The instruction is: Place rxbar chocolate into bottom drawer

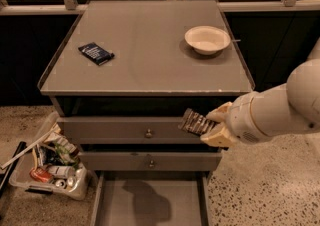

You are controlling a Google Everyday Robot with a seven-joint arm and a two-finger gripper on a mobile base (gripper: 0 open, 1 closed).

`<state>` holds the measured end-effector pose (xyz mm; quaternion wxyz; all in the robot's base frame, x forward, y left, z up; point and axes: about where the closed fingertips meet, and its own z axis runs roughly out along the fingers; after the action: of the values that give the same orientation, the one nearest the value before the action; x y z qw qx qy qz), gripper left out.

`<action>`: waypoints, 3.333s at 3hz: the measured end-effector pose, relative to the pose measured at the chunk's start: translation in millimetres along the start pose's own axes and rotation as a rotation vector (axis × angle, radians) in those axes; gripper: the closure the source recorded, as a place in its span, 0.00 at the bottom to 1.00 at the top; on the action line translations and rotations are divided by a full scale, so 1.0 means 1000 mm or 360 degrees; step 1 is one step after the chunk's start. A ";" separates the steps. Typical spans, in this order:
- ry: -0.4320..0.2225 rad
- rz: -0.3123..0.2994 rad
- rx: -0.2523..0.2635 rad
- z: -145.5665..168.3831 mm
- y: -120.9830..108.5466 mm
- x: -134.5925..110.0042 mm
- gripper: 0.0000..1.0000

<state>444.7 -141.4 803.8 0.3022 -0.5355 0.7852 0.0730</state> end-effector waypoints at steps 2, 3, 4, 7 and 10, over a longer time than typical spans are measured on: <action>0.0014 -0.0172 -0.0208 0.082 0.030 0.038 1.00; 0.0014 -0.0172 -0.0208 0.083 0.030 0.038 1.00; -0.0006 -0.0164 -0.0281 0.110 0.040 0.037 1.00; -0.0305 -0.0156 -0.0277 0.225 0.061 0.077 1.00; -0.0292 -0.0041 -0.0331 0.298 0.076 0.127 1.00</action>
Offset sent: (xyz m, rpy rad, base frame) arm 0.0019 0.0277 -0.1461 -0.0291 0.1047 0.2567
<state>464.5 -79.8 477.4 0.3166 -0.5652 0.7354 0.1988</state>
